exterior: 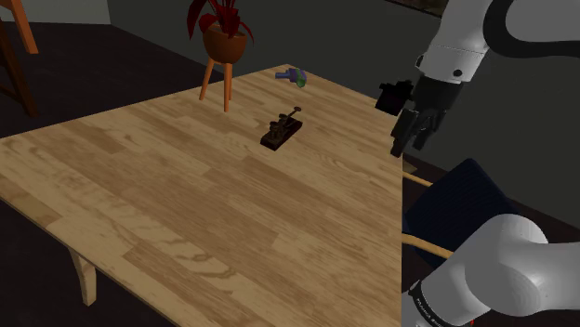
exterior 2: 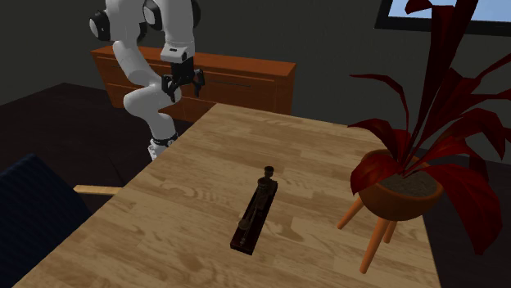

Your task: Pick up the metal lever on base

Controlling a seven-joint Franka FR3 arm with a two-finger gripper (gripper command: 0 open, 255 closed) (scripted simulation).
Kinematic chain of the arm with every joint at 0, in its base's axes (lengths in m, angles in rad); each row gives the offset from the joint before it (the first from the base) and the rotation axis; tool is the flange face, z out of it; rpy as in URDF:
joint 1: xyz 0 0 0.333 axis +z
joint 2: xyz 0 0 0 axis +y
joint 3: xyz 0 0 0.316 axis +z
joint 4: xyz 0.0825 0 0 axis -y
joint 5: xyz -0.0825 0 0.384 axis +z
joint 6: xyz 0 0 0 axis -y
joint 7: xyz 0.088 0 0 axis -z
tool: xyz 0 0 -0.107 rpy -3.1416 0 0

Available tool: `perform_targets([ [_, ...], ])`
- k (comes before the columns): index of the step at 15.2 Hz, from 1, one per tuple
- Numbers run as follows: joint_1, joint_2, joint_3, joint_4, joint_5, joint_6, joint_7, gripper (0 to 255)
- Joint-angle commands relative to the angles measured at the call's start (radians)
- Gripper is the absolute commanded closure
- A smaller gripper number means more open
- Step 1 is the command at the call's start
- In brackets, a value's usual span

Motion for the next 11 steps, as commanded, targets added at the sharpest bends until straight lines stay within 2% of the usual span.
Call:
perform_targets([
  [1,0.0,0.0,0.0,0.0,0.0,0.0,0.0,0],
  [11,-0.071,0.359,0.099,0.141,0.046,0.248,0.266,0],
])
